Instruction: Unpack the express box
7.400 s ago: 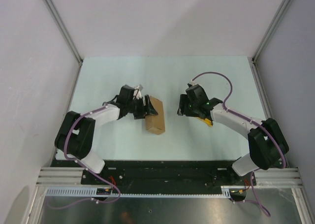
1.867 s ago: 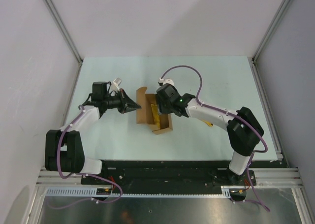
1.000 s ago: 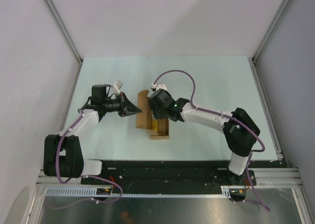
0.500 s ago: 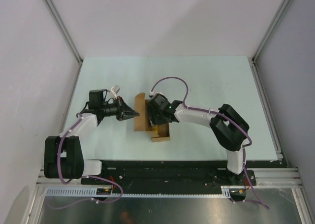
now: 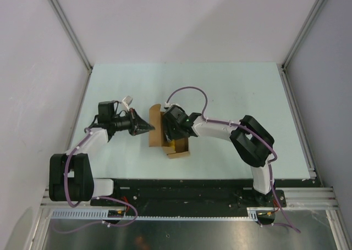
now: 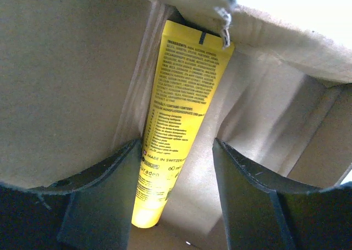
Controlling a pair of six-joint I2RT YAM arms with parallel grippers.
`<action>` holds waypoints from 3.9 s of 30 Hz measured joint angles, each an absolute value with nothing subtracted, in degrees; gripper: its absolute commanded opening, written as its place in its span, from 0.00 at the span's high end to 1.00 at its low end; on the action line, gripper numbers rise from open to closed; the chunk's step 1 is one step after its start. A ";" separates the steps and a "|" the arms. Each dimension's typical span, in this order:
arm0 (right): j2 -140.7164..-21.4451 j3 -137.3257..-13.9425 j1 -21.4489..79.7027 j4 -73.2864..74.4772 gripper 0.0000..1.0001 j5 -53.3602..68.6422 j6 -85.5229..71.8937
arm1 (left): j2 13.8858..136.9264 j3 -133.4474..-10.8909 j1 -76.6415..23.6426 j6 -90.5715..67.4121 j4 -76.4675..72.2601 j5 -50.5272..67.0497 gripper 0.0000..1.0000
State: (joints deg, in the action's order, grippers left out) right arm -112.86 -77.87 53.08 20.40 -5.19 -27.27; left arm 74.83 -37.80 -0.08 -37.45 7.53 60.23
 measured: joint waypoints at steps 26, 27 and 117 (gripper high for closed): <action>-113.01 -78.52 56.03 23.31 0.61 -19.59 -28.64 | 74.56 -37.95 -0.08 -37.54 8.08 58.33 1.00; -112.97 -78.52 56.01 23.64 0.60 -20.69 -28.71 | 74.56 -37.95 -0.08 -37.52 8.25 58.11 1.00; -106.28 -71.96 35.24 24.12 0.39 -2.96 -26.00 | 77.95 -59.92 -0.12 -21.82 32.71 43.68 0.28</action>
